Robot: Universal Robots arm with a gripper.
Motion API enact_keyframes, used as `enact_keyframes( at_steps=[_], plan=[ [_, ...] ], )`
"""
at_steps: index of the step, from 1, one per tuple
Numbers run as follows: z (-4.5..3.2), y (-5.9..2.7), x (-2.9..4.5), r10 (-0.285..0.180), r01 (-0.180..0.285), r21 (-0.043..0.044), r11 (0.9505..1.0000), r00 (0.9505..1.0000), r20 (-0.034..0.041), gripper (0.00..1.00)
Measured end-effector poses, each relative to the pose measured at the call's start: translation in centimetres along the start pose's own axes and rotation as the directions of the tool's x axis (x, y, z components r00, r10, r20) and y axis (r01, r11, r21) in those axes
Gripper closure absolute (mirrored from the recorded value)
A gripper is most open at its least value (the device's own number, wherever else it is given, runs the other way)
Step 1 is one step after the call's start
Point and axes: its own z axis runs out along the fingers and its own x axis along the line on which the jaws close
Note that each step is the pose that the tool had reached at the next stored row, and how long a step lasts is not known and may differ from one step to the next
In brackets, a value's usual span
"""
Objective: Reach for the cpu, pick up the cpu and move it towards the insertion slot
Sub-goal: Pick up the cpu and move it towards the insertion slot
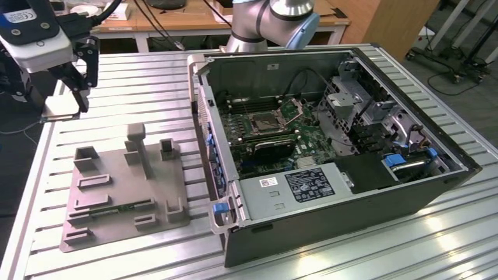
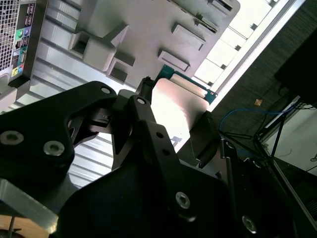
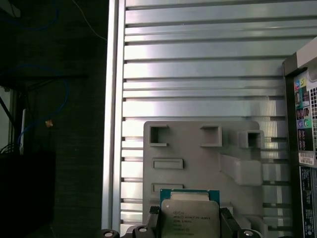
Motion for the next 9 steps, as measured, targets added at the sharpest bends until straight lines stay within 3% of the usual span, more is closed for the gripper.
enact_keyframes(
  at_steps=[9],
  plan=[
    [-0.10,0.01,-0.06,0.000,0.000,0.0003,1.0000,1.0000,-0.0004,0.45]
  ],
)
